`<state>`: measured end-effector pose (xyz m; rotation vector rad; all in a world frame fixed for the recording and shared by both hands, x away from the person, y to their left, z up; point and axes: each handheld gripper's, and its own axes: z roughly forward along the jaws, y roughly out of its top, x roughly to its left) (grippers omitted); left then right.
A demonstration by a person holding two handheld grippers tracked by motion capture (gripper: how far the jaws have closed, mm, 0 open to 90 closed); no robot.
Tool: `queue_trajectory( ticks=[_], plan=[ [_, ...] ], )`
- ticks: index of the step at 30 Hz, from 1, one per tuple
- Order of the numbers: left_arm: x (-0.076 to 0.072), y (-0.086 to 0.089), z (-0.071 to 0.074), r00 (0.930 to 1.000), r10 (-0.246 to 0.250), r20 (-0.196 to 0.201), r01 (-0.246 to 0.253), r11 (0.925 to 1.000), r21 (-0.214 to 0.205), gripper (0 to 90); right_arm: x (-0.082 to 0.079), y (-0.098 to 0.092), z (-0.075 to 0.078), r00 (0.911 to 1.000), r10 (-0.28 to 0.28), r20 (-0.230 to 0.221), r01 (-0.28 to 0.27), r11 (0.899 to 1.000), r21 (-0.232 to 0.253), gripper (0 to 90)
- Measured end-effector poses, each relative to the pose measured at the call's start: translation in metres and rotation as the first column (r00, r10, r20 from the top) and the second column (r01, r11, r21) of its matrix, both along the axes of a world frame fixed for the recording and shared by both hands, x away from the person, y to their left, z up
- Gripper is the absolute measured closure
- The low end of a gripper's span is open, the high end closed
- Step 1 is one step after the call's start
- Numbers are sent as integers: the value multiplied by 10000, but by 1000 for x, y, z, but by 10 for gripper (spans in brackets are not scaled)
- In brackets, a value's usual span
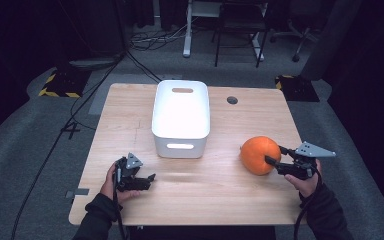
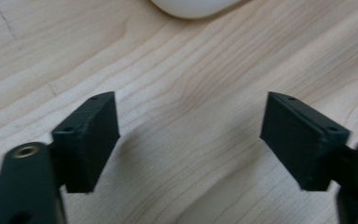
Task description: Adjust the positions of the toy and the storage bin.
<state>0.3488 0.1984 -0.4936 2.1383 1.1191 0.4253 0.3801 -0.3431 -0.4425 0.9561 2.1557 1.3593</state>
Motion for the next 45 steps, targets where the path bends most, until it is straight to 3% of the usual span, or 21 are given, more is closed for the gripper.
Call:
queue_trajectory(
  ticks=[5, 12, 16, 18, 21, 22, 24, 27, 29, 31, 34, 35, 37, 39, 41, 42, 45],
  plan=[
    [1, 4, 16, 9976, 412, 555, -377, 9973, -626, 210, 0, -4, -1, 9998, 165, -77, -164, 9998, 151, 250],
    [6, 6, 43, 9833, 996, 1524, -812, 9891, -1227, 217, 0, -6, -3, 9998, 210, -28, -209, 9998, 75, 212],
    [12, 5, 59, 9720, 1355, 1920, -1009, 9785, -1797, 222, 1, -6, -3, 9997, 243, -8, -243, 9997, 74, 211],
    [15, 5, 69, 9654, 1552, 2095, -1053, 9672, -2311, 222, 0, -6, -4, 9996, 267, -31, -266, 9994, 207, 211],
    [20, 3, 82, 9499, 1995, 2407, -1264, 9493, -2878, 227, 0, -7, -4, 9995, 314, -30, -314, 9995, 51, 211],
    [23, 2, 87, 9467, 2049, 2486, -1282, 9475, -2928, 228, 0, -7, -4, 9996, 287, -55, -286, 9995, 165, 211],
    [28, -1, 91, 9414, 2198, 2560, -1388, 9438, -2999, 227, 0, -7, -5, 9994, 354, 5, -354, 9992, 182, 211],
    [38, -7, 96, 9471, 2184, 2353, -1466, 9463, -2882, 226, 0, -6, -5, 9994, 333, -23, -332, 9992, 216, 211],
    [43, -10, 98, 9427, 2324, 2394, -1563, 9416, -2984, 206, 0, -6, -5, 9994, 332, -12, -332, 9992, 221, 211],
    [51, -15, 100, 9391, 2606, 2241, -1950, 9409, -2768, 237, 0, -6, -5, 9994, 333, -24, -332, 9992, 229, 211],
    [58, -19, 103, 9425, 2554, 2157, -1899, 9401, -2832, 237, 0, -6, -5, 9994, 340, -21, -339, 9992, 189, 211],
    [59, -20, 104, 9466, 2429, 2119, -1747, 9390, -2962, 236, 0, -6, -5, 9994, 351, -12, -350, 9992, 207, 210],
    [62, -23, 109, 9423, 2460, 2270, -1705, 9363, -3071, 230, 0, -6, -5, 9994, 339, -58, -338, 9992, 233, 211],
    [65, -27, 111, 9445, 2349, 2298, -1612, 9406, -2988, 231, 0, -6, -5, 9995, 314, -77, -313, 9993, 182, 210],
    [70, -33, 113, 9471, 2293, 2247, -1675, 9501, -2633, 231, 0, -6, -5, 9993, 362, -15, -362, 9992, 150, 210],
    [72, -35, 113, 9444, 2340, 2312, -1803, 9561, -2312, 231, 0, -6, -5, 9993, 364, -30, -363, 9991, 227, 211],
    [82, -40, 110, 9484, 2406, 2067, -1990, 9588, -2028, 237, 0, -6, -5, 9993, 378, -27, -378, 9991, 201, 210]
  ],
)
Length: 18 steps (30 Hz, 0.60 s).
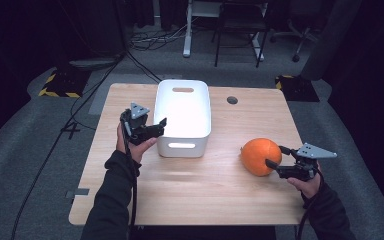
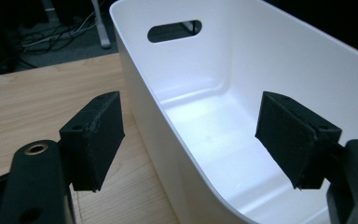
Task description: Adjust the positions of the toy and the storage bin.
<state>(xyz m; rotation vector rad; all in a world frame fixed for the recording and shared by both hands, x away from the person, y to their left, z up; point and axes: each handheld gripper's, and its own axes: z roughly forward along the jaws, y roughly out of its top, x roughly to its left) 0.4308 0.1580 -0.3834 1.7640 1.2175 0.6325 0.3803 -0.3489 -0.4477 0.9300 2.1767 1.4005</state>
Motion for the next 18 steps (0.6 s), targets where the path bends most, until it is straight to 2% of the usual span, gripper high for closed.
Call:
queue_trajectory(
  ticks=[2, 5, 6, 7, 8, 9, 12, 18],
  plan=[
    [7, -3, -4, 9994, 103, -340, -99, 9999, 122, 288, 0, 0, 0, 10000, 15, 4, -15, 10000, -14, 210],
    [15, -8, -8, 9977, 197, -649, -168, 9988, 453, 350, 0, 0, 0, 10000, 12, -8, -12, 10000, -89, 210],
    [16, -8, -10, 9971, 61, -753, -37, 9995, 323, 388, 0, 0, 0, 10000, 46, 46, -46, 10000, -45, 210],
    [18, -7, -11, 9960, -44, -892, 47, 10000, 21, 398, -1, 1, 0, 10000, 12, 22, -12, 10000, 8, 209],
    [18, -6, -11, 9953, -110, -966, 113, 9999, 22, 457, 0, 0, 0, 10000, 56, 70, -55, 10000, -77, 209],
    [19, -7, -12, 9955, -53, -947, 45, 10000, -86, 489, 0, 0, 0, 10000, 46, 41, -45, 10000, -51, 209],
    [20, -10, -14, 9926, 117, -1209, -75, 9994, 352, 591, 0, 1, 0, 10000, 50, 41, -49, 10000, -28, 209],
    [19, -16, -13, 9934, -36, -1150, 77, 9993, 354, 747, 0, 1, 0, 10000, 65, 34, -65, 10000, -45, 210]
  ],
)
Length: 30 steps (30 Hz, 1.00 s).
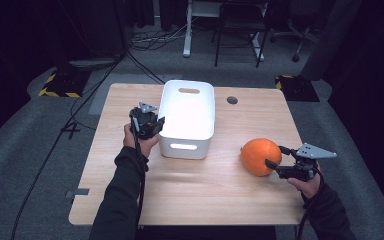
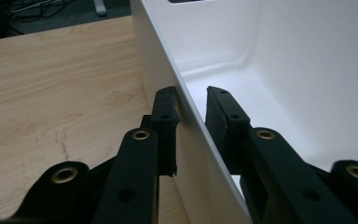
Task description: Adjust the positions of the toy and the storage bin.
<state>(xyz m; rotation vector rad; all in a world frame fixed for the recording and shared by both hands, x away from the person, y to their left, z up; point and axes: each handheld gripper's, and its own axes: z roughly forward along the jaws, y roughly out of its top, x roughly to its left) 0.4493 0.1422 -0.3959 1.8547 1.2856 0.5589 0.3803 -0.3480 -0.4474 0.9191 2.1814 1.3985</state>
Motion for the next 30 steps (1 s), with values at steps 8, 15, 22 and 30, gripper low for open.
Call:
queue_trajectory(
  ticks=[8, 15, 22, 30],
  plan=[
    [-27, -23, 5, 9992, -218, 339, 225, 9996, -187, 739, 0, -1, 0, 10000, -40, -7, 40, 10000, -44, 208],
    [-51, -33, 7, 9969, -691, 373, 712, 9958, -578, 668, -2, 2, 3, 9998, -181, -33, 180, 9995, -248, 202],
    [-62, -41, 8, 9898, -1247, 684, 1287, 9900, -575, 649, -2, 2, 4, 9999, -144, -35, 143, 9998, -139, 190],
    [-54, -48, 8, 9892, -1377, 505, 1397, 9895, -368, 631, -4, -2, 11, 10000, 10, 15, -10, 9999, 120, 193]
  ],
)
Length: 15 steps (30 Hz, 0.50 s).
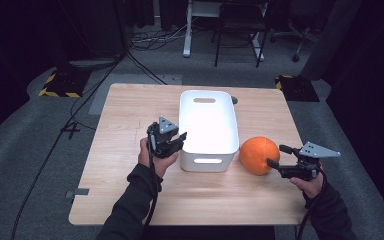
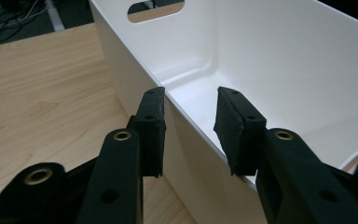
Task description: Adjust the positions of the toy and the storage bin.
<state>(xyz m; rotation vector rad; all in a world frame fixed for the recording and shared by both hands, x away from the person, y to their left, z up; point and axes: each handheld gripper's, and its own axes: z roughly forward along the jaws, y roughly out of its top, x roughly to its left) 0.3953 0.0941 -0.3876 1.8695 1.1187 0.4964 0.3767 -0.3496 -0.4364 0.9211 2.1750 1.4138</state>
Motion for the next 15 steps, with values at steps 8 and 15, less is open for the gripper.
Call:
queue_trajectory(
  ticks=[8, 15],
  plan=[
    [1, -5, 3, 9993, -354, 139, 357, 9992, -175, 731, 0, -1, 0, 10000, -7, -4, 7, 10000, -18, 194],
    [-8, -13, 6, 9974, -658, 296, 649, 9975, 295, 681, -2, -9, 5, 9999, 144, 94, -144, 9999, 1, 193]
  ],
)
